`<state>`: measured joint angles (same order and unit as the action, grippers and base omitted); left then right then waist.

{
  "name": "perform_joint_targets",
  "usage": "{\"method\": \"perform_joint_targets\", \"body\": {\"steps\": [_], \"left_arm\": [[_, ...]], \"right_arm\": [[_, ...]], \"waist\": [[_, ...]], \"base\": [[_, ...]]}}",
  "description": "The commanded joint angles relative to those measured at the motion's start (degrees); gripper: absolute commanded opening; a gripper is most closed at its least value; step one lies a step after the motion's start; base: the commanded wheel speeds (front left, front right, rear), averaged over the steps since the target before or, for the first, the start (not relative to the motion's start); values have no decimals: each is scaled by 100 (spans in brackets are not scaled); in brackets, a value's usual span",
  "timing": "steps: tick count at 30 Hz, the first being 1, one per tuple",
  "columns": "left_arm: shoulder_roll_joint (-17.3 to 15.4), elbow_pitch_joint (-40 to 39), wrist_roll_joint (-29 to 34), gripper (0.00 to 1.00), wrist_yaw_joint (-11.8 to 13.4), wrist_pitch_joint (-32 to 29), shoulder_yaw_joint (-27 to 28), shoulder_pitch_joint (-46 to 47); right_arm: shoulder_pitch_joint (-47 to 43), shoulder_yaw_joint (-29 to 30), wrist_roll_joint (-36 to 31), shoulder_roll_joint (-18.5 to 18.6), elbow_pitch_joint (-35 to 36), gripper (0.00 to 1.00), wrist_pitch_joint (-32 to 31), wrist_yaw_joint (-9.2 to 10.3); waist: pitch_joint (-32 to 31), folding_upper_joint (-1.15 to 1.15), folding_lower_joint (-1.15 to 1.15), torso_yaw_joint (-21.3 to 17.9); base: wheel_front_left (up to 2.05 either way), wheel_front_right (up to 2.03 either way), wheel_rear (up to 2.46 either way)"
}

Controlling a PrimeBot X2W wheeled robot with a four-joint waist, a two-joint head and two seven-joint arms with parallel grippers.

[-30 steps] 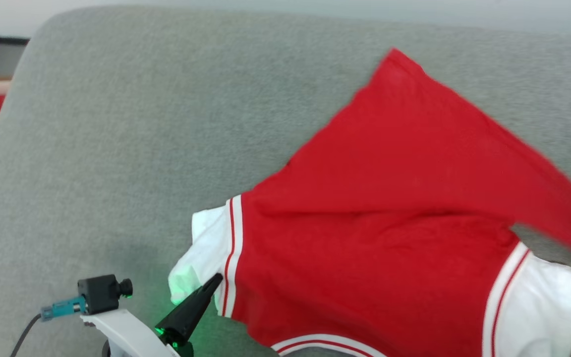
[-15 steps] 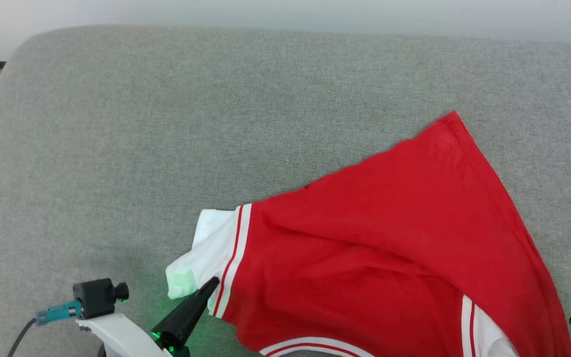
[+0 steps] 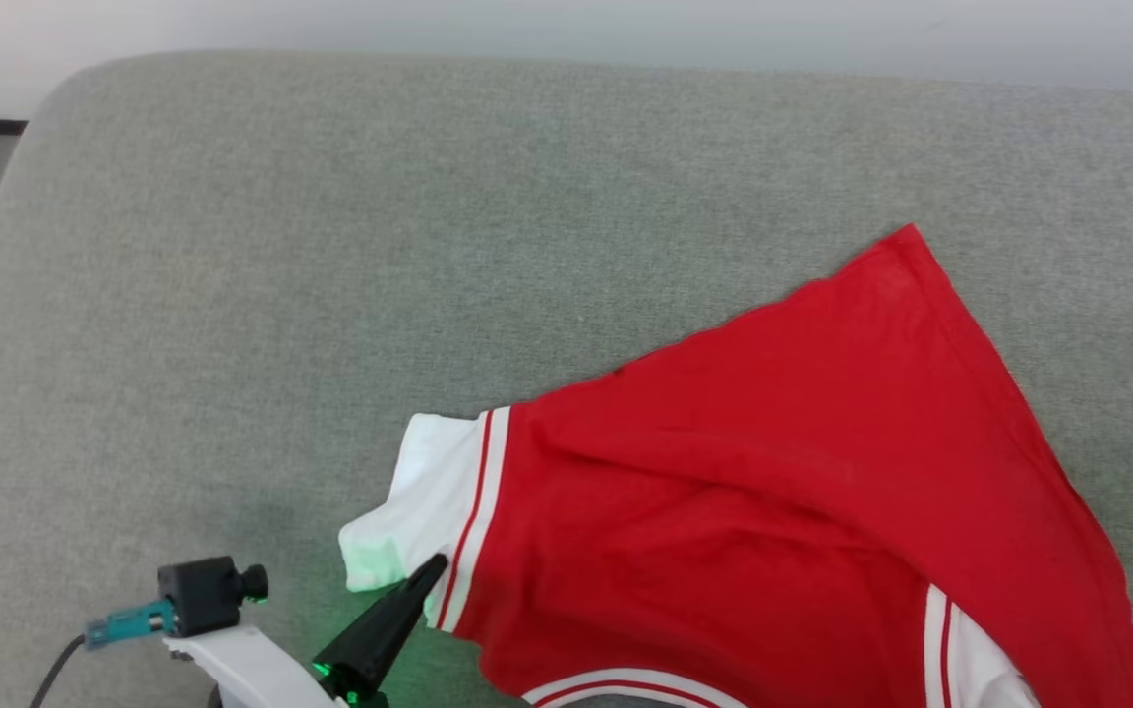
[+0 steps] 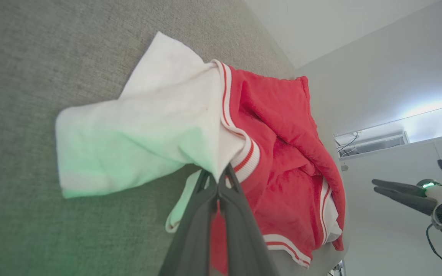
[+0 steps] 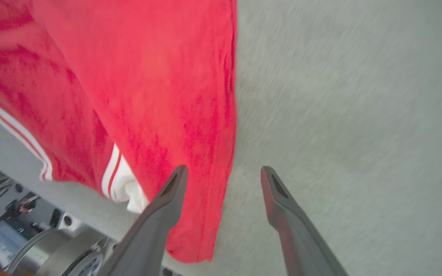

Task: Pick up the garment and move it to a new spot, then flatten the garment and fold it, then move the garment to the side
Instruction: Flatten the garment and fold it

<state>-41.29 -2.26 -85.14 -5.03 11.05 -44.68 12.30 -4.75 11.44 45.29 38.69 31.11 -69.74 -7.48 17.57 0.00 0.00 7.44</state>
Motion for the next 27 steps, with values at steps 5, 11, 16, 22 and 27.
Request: {"method": "perform_joint_targets", "body": {"steps": [5, 11, 16, 22, 27], "left_arm": [[164, 1, 138, 0, -69, -65, -59, 193], [309, 105, 188, 0, -134, -115, -72, 442], [447, 182, 239, 0, -192, -136, -97, 635], [598, 325, 269, 0, -232, -153, -164, 796], [651, 422, 251, 0, -235, -111, -185, 858]], "right_arm": [[1728, -369, -411, 384, -176, 100, 599, -2], [3583, -1955, -973, 201, -1477, 100, 1044, -2], [4677, -2953, -1149, -13, -2704, 100, 1220, -1], [5388, -3745, -1254, 38, -3769, 100, 1437, -1], [5523, -4179, -1066, 126, -4226, 100, 1559, -1]], "waist": [[238, 0, 0, 198], [552, 0, 0, 428], [841, 0, 0, 612], [1060, 0, 0, 771], [1127, 0, 0, 818]], "base": [[0, 0, 0], [0, 0, 0], [0, 0, 0], [0, 0, 0], [0, 0, 0]]}}
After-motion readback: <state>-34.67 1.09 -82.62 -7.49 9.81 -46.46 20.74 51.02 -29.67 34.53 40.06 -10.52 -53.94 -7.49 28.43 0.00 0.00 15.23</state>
